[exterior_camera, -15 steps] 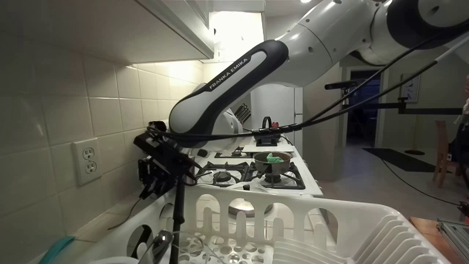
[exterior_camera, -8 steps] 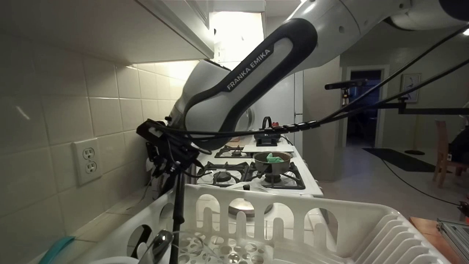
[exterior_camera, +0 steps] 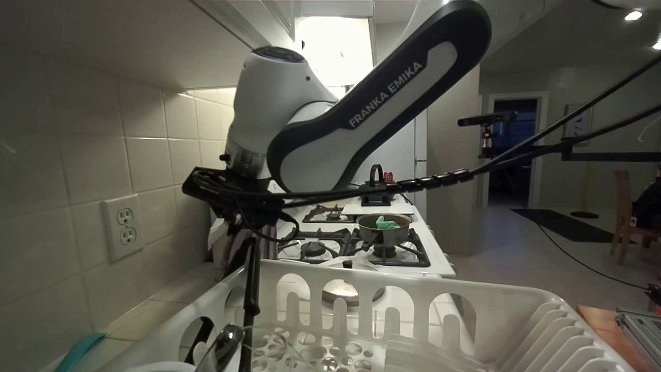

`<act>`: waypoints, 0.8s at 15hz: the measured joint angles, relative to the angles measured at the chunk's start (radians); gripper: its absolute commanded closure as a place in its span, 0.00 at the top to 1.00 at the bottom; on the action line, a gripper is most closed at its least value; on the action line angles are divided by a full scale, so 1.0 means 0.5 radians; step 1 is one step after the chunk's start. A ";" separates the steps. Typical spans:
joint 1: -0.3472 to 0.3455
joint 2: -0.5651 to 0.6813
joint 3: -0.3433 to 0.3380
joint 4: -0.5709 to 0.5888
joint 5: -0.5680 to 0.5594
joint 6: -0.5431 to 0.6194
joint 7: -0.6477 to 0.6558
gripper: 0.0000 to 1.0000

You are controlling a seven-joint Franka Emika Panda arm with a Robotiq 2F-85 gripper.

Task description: Use the fork to press down on the rug in the pot and place the fork back

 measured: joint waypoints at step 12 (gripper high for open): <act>0.321 -0.316 0.072 -0.015 -1.082 -1.376 0.903 0.02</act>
